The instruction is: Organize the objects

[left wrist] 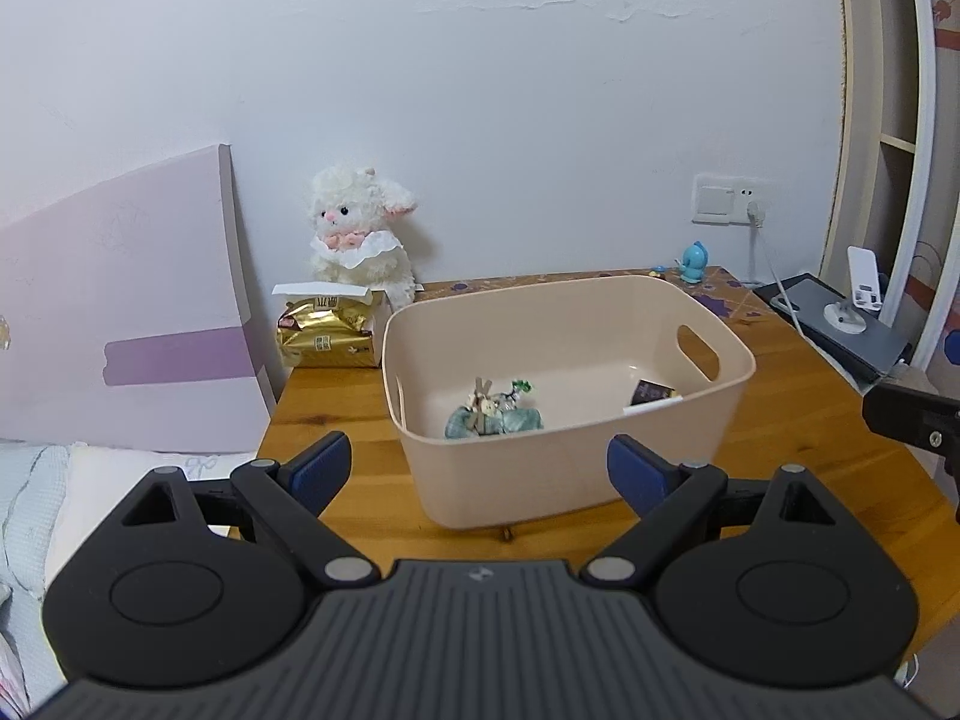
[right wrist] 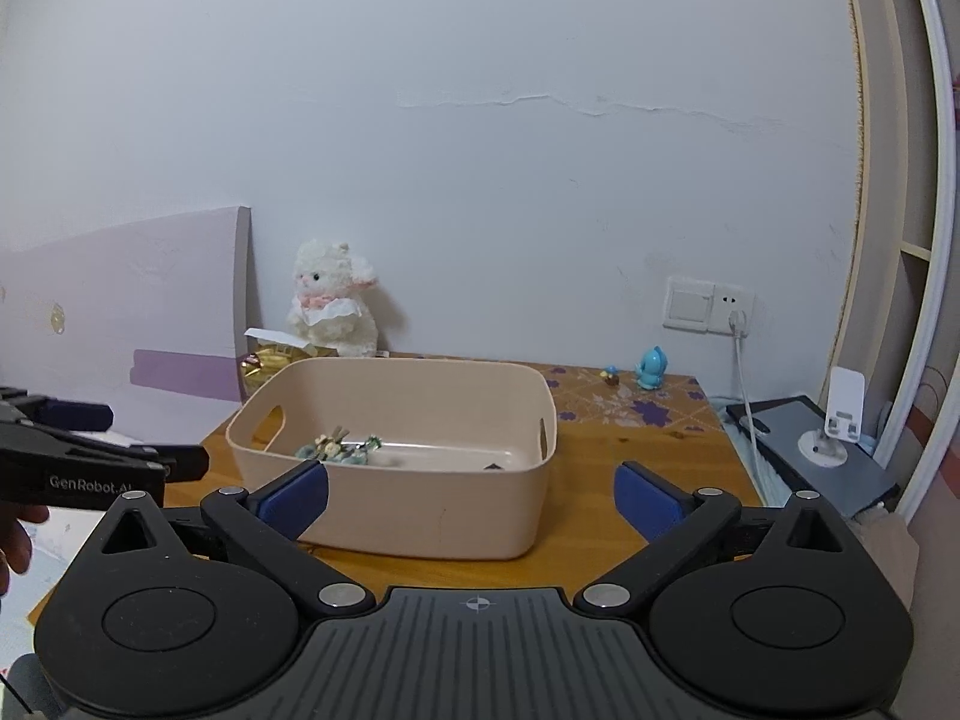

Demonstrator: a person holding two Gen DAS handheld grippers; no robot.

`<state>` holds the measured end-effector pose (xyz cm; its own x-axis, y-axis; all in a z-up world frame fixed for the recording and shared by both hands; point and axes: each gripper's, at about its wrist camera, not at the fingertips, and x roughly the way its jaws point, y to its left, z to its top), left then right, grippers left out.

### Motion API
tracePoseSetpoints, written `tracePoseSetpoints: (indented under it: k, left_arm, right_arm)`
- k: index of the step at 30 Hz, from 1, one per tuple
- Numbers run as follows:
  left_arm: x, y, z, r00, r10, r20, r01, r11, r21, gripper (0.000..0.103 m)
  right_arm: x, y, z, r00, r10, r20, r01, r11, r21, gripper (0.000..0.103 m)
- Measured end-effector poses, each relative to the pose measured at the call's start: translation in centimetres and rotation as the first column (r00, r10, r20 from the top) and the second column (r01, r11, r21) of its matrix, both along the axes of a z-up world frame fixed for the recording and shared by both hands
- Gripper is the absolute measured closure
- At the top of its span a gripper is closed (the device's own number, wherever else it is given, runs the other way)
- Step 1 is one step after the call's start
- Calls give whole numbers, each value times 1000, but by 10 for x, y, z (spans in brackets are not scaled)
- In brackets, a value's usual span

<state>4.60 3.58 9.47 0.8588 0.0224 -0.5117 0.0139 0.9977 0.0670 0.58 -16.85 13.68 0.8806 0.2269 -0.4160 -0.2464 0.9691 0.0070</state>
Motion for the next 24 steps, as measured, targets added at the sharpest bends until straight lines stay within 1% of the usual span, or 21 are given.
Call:
tracePoseSetpoints:
  k: [4,8,11,17,24]
  left_arm:
    - [-21,-3,-3,1000,3,-3,-3,1000,-11,10]
    - [-40,-6,-1,1000,15,14,-15,1000,-11,10]
    - [-54,-6,2,999,46,29,-45,998,-32,10]
    - [-78,-5,6,998,56,26,-54,997,-59,10]
    - [-97,-6,2,999,47,-2,-47,996,-74,10]
  right_arm:
    - [-15,-3,3,1000,-3,4,3,1000,3,0]
    - [-31,-7,7,1000,0,22,0,1000,1,0]
    - [-41,-9,7,1000,3,25,-3,1000,-6,0]
    - [-61,-11,4,1000,11,17,-11,1000,-15,0]
    - [-75,-18,-2,1000,-3,-2,3,1000,16,0]
